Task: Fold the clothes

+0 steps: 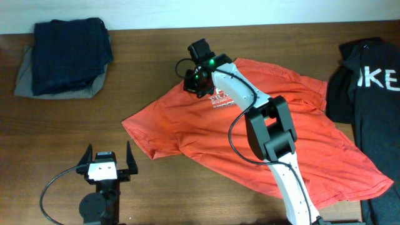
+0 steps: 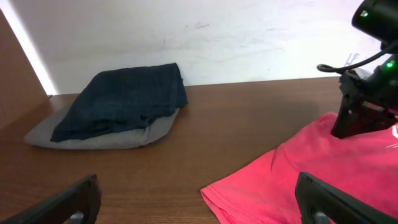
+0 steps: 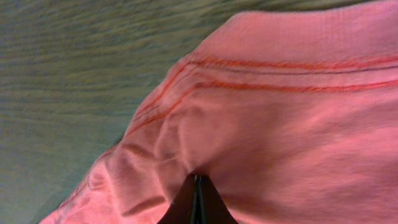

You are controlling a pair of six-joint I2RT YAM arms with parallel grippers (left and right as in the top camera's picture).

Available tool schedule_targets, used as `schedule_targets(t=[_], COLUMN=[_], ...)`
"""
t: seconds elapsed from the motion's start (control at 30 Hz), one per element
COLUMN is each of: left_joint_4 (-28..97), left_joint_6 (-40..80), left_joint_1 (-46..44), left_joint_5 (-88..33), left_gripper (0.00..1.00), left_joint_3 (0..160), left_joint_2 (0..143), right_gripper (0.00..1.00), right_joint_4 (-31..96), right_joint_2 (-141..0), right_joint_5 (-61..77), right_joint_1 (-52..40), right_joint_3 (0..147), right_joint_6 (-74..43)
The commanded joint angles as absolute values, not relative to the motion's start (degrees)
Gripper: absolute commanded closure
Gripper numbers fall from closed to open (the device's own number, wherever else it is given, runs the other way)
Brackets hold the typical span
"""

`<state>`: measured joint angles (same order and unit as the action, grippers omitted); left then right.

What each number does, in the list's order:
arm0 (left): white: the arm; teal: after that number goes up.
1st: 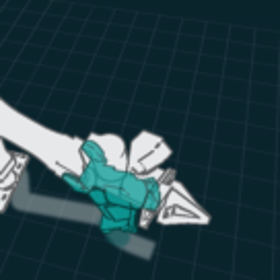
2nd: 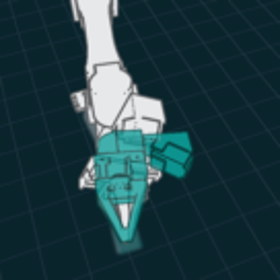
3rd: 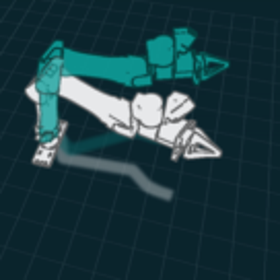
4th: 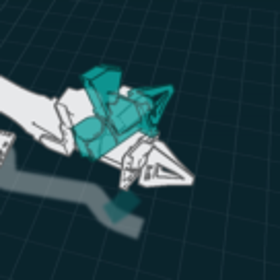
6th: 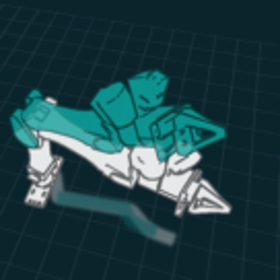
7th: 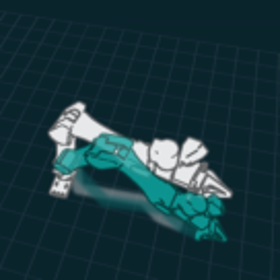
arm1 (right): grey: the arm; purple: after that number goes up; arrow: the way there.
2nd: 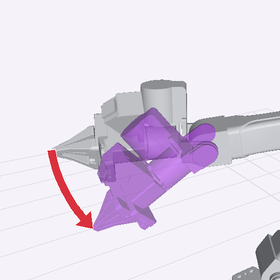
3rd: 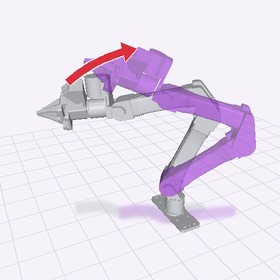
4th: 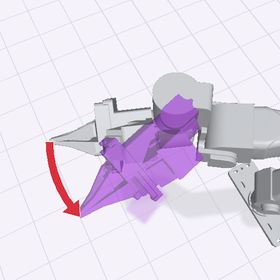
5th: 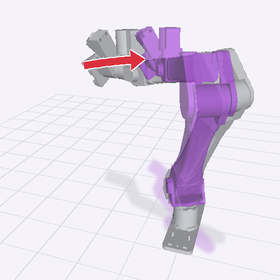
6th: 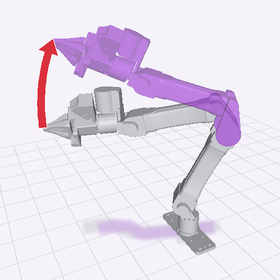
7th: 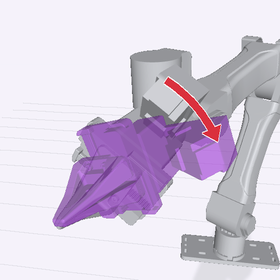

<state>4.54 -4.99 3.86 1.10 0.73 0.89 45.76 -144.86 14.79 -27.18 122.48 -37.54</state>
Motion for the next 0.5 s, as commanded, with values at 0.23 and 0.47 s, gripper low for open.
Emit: schedule_targets(t=[0.23, 0.47], left_joint_4=[4.67, 4.67], left_joint_6=[-5.72, -5.72], left_joint_1=[4.19, 4.19], left_joint_5=[1.3, 1.3], left_gripper=[0.01, 0.01], left_joint_3=[0.51, 0.51], left_joint_2=[0.4, 0.4], right_gripper=[0.96, 0.95], right_joint_4=[44.05, 39.33], right_joint_2=[-147.94, -147.94], right_joint_5=[20.91, 27.22], right_joint_1=[-33.93, -38.3], right_joint_3=[123.07, 123.07], right_joint_6=[-38.17, -37.95])
